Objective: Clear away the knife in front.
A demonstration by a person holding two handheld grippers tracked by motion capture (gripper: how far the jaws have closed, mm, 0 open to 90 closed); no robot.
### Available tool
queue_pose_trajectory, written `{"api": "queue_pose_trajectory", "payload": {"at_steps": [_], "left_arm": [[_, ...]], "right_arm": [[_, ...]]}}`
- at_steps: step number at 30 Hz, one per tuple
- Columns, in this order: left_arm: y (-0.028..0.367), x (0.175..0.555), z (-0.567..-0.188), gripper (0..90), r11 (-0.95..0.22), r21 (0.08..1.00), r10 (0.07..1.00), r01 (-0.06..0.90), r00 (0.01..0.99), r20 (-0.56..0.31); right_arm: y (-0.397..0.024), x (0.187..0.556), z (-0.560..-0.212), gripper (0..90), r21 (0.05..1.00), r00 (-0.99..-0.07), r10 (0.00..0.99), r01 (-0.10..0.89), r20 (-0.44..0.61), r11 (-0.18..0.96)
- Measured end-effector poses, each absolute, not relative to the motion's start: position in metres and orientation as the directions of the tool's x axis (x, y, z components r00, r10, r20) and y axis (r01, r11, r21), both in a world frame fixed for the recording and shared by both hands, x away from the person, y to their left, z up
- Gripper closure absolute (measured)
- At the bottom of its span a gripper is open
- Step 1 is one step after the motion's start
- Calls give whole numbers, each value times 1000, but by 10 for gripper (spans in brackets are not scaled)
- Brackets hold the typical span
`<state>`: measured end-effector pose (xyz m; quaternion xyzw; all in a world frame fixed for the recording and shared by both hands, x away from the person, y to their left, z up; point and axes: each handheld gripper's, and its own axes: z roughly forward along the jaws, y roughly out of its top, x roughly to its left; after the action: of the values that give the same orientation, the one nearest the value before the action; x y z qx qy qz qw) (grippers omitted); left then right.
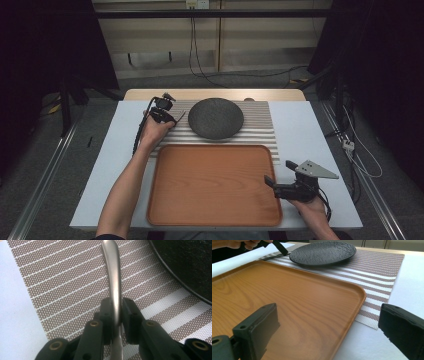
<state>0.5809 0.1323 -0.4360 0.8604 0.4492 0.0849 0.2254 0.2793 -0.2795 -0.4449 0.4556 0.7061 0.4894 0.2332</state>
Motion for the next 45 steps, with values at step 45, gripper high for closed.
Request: {"api": "queue_pose_trajectory", "payload": {"at_steps": [45], "left_arm": [[146, 559, -402, 799, -467, 517, 803, 717, 589, -90]], "right_arm": [[-278, 280, -445, 29, 903, -476, 872, 417, 118, 106]]}}
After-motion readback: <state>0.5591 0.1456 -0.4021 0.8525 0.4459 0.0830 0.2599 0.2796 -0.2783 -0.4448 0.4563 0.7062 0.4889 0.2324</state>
